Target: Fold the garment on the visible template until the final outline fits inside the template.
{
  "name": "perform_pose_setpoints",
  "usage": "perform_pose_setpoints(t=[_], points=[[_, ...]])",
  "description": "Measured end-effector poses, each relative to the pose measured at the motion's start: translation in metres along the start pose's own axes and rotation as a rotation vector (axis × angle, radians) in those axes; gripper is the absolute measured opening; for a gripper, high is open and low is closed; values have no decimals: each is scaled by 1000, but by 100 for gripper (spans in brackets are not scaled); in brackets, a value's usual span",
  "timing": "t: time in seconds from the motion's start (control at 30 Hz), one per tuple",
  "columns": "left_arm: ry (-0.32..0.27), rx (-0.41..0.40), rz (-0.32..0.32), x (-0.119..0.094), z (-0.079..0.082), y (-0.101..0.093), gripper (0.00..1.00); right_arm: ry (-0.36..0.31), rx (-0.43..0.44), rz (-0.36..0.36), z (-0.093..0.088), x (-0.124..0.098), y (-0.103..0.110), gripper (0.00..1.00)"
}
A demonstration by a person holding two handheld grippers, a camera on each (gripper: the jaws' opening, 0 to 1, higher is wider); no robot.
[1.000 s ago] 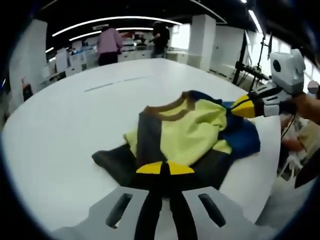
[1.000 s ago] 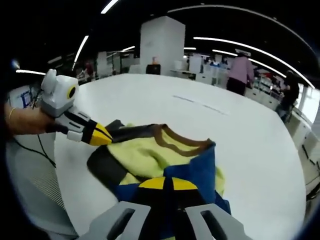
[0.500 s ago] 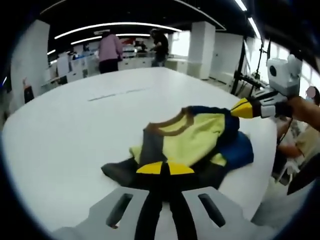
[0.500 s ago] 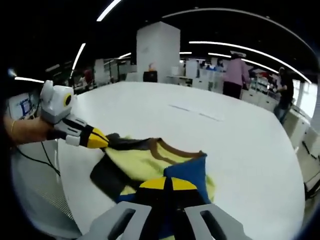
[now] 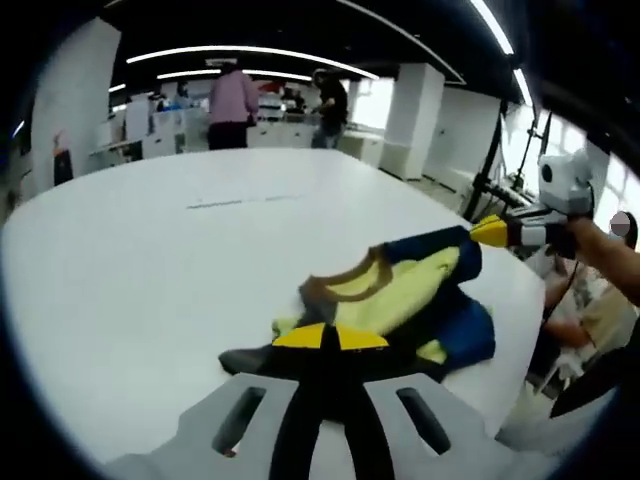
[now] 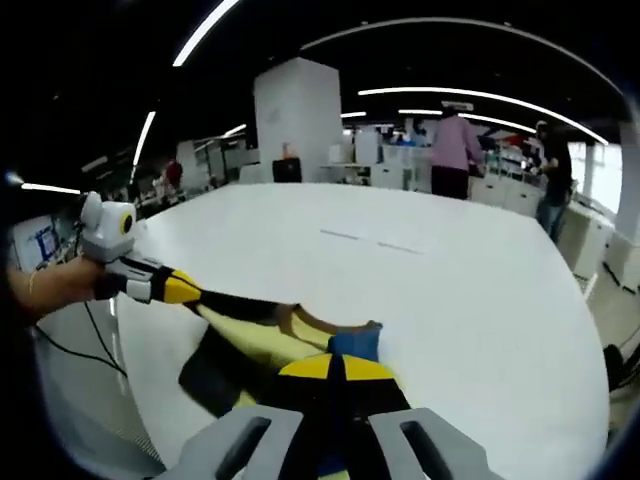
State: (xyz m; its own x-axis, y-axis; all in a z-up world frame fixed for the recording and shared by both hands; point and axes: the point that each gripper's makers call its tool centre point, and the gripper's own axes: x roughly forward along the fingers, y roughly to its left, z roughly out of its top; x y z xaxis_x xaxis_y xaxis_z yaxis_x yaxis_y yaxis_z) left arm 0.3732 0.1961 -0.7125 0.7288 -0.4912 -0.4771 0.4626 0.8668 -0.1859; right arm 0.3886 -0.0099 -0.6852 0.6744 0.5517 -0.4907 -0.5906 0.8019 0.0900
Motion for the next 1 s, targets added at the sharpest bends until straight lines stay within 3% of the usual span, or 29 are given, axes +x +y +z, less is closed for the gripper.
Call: perform_pose_setpoints(t=[0.6, 1.0], points=[[-107, -98, -23, -7, 47, 18, 0, -71, 100, 45, 40, -7, -23, 0], [-148, -73, 10, -4, 79, 41, 0, -153, 184, 80, 72, -9, -35, 0]])
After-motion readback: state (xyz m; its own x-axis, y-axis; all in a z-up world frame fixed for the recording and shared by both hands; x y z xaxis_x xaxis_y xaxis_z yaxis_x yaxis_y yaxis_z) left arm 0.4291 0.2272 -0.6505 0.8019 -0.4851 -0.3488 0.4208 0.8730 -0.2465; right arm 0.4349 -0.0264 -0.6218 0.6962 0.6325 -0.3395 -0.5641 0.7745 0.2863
